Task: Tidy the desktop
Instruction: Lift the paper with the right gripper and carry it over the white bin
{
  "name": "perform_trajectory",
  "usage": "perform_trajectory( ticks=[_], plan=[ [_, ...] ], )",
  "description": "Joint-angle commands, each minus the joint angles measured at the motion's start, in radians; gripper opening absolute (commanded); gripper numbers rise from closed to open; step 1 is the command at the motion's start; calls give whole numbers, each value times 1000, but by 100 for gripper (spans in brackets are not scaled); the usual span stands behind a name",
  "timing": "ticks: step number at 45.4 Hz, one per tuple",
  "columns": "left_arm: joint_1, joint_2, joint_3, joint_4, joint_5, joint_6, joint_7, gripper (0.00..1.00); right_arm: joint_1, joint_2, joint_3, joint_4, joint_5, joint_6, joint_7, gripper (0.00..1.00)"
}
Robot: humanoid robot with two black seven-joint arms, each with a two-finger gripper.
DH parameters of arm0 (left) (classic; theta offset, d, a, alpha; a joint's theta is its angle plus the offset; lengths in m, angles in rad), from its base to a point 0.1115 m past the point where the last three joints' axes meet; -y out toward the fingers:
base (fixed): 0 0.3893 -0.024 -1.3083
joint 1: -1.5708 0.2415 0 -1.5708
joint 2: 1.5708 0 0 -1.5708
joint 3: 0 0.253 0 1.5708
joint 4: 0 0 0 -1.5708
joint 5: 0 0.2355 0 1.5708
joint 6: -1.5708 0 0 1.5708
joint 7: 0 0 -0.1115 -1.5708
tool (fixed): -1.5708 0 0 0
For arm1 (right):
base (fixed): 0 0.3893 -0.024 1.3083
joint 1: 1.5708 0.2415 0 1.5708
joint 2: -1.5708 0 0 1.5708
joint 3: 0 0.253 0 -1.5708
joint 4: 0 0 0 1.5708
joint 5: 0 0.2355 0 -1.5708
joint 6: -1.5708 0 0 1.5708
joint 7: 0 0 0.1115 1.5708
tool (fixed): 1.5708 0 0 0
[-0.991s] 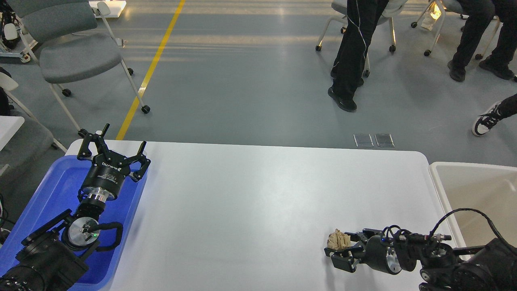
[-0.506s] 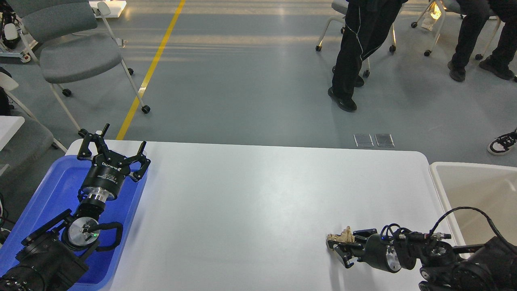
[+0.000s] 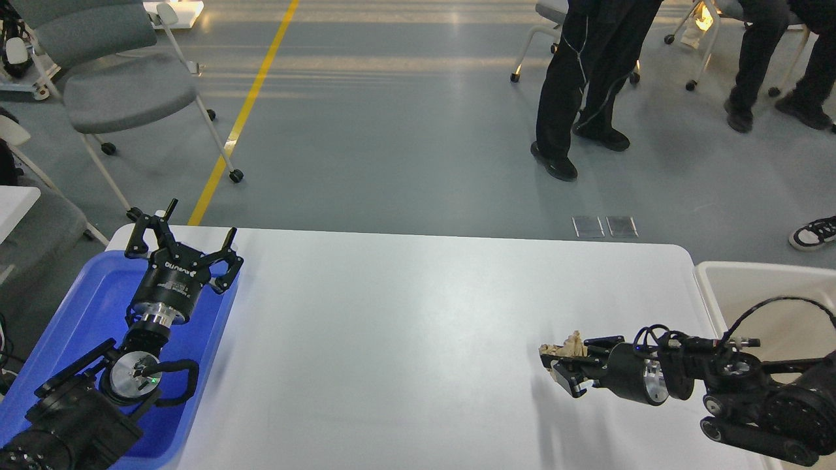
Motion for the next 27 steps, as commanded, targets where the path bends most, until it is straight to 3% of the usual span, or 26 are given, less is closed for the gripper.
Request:
perform_trajectory(
  ticks=[1, 12, 27],
  plan=[
    [0, 0, 0, 0, 0, 0, 0, 100, 162, -156, -1, 174, 75, 93, 0, 0],
    [0, 0, 0, 0, 0, 0, 0, 100, 343, -305, -69, 312, 108, 167, 1, 0],
    [0, 0, 0, 0, -1, 0, 0, 100, 590, -414, -152, 415, 176, 248, 1, 0]
  ],
)
